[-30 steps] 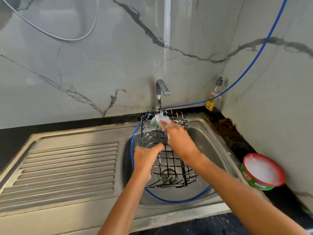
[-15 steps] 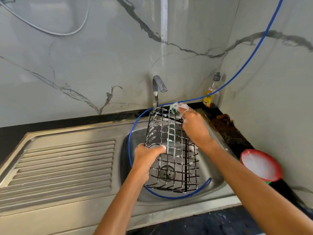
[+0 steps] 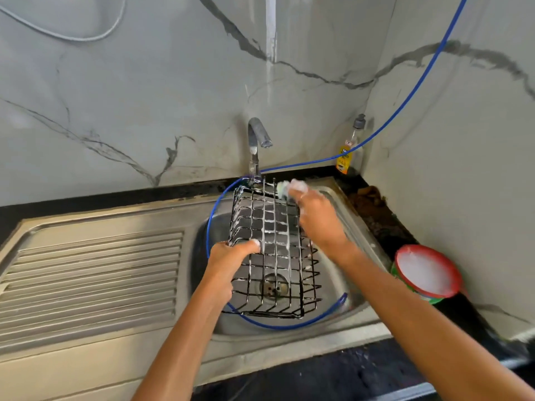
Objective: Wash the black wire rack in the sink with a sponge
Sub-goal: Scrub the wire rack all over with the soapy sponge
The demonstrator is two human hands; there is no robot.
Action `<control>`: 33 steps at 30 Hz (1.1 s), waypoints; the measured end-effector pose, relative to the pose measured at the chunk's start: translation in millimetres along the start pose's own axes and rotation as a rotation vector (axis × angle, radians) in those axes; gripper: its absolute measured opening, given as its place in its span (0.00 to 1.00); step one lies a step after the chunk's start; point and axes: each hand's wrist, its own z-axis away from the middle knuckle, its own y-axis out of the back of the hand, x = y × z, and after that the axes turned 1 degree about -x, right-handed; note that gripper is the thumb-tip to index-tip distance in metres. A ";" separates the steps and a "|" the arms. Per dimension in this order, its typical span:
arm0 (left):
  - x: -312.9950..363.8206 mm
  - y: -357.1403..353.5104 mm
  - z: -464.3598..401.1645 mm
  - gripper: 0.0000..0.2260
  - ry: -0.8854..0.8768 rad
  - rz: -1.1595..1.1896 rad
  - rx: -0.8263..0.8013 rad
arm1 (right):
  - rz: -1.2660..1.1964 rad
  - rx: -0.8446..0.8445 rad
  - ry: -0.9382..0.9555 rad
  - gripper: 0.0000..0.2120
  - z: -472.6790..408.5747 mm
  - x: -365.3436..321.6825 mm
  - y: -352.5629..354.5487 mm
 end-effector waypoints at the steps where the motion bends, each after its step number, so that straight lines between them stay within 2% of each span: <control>1: -0.3 -2.5 2.5 0.11 -0.002 -0.013 -0.007 | 0.019 -0.002 -0.044 0.30 -13.5 4.1 0.6; 5: 4.6 -7.5 5.4 0.08 0.021 0.055 0.027 | 0.057 -0.123 -0.060 0.27 3.9 -3.0 8.3; 10: 6.6 -1.9 -6.7 0.14 0.036 0.201 0.092 | -0.117 -0.278 -0.018 0.26 112.5 -16.2 3.0; 12: 5.8 -3.5 -7.8 0.13 0.028 0.187 0.093 | -0.138 -0.258 -0.028 0.27 118.9 -9.2 2.4; 15: 4.4 -11.1 -5.4 0.10 0.042 0.147 0.074 | -0.152 -0.088 -0.046 0.29 76.9 0.1 -1.6; 17: 4.2 -18.4 -1.7 0.06 0.047 0.118 0.034 | -0.145 0.008 -0.148 0.27 37.2 5.7 -2.7; 20: 5.4 -27.4 3.2 0.07 0.036 0.084 0.006 | -0.166 0.107 -0.254 0.23 -0.8 2.3 -0.7; 22: 7.8 -30.3 3.9 0.10 0.050 0.084 0.030 | -0.169 0.108 -0.172 0.21 -0.2 -18.1 1.2; 24: 10.8 -30.2 1.7 0.12 0.040 0.094 0.051 | -0.165 0.045 0.012 0.21 17.6 -40.8 -3.2; 28: 14.8 -26.9 0.2 0.07 0.000 0.103 0.077 | -0.187 -0.117 0.128 0.23 18.0 -42.8 1.7; 30: 15.5 -29.2 2.8 0.06 -0.010 0.093 0.068 | -0.131 -0.055 0.096 0.23 -9.5 -32.0 2.3; 33: 16.3 -36.8 9.6 0.11 -0.019 0.076 0.047 | -0.135 0.074 0.017 0.21 -35.5 -31.5 5.3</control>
